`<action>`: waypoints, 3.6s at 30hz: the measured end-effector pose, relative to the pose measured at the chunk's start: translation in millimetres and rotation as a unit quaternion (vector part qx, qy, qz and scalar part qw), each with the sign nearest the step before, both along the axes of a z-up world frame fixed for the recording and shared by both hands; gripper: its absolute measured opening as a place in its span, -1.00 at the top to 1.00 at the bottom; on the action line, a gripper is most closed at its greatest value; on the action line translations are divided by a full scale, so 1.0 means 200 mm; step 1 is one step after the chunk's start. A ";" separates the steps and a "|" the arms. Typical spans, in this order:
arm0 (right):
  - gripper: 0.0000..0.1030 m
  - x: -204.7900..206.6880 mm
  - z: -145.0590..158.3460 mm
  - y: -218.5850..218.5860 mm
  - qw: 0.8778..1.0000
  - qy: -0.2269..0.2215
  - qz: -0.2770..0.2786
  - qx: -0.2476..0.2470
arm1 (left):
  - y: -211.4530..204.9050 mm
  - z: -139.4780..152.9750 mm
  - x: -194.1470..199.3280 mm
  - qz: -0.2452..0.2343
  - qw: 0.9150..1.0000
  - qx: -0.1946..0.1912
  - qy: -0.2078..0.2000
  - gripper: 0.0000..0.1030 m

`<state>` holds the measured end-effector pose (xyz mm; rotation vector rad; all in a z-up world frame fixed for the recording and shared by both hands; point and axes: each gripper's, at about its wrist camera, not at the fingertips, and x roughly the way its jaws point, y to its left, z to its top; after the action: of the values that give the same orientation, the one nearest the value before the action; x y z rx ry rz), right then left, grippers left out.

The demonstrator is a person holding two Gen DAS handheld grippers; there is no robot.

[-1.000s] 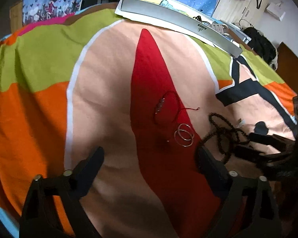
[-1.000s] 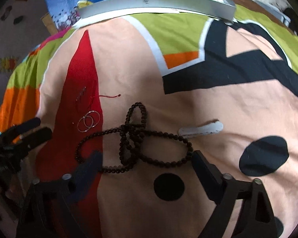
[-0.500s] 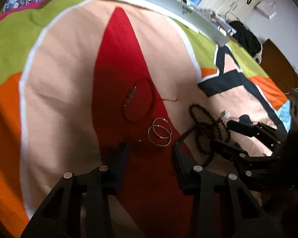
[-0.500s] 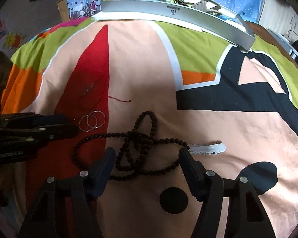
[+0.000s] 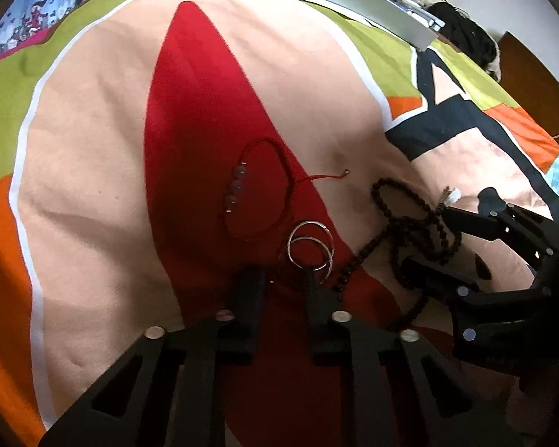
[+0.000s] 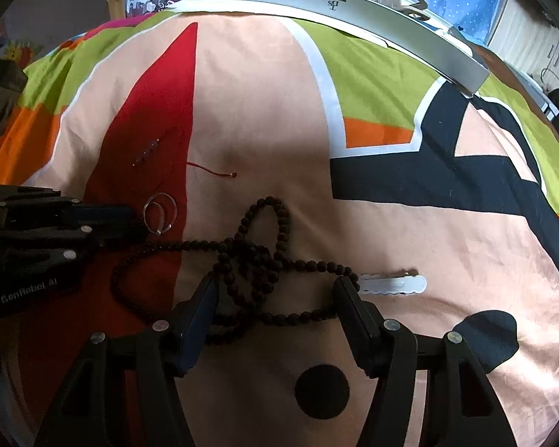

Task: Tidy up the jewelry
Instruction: 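Grasp the black bead necklace with the right tool while the left tool grasps the red bead bracelet, then carry the necklace and red bracelet into the silver tray and open both tools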

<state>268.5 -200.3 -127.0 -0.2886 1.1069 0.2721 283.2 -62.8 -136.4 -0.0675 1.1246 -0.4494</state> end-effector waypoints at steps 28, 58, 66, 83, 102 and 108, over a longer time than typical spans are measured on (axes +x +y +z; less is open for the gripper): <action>0.82 -0.04 0.06 -0.09 0.998 -0.025 -0.022 0.051 | 0.19 0.18 -0.28 0.118 0.992 -0.037 -0.003 0.99; 0.88 -0.07 0.67 -0.25 0.936 -0.264 0.019 0.230 | 0.26 0.74 -0.10 0.090 0.980 -0.119 -0.129 1.00; 0.88 0.20 0.82 -0.33 0.901 -0.325 0.008 0.288 | 0.07 0.89 0.13 0.079 0.978 -0.108 -0.157 1.00; 0.88 0.73 0.73 -0.70 0.887 -0.349 -0.121 0.277 | -0.32 1.01 0.98 0.060 0.965 -0.151 -0.205 1.00; 0.88 0.90 0.49 -0.70 0.927 -0.261 -0.132 0.233 | -0.38 0.58 1.08 0.071 0.982 -0.124 -0.121 1.00; 0.88 0.99 0.49 -0.69 0.930 -0.264 -0.125 0.224 | -0.39 0.55 1.09 0.067 0.985 -0.116 -0.112 1.00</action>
<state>466.6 -337.6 -29.6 0.1838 0.5157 0.1957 502.2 -140.2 -26.6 -0.2884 0.8370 -0.4537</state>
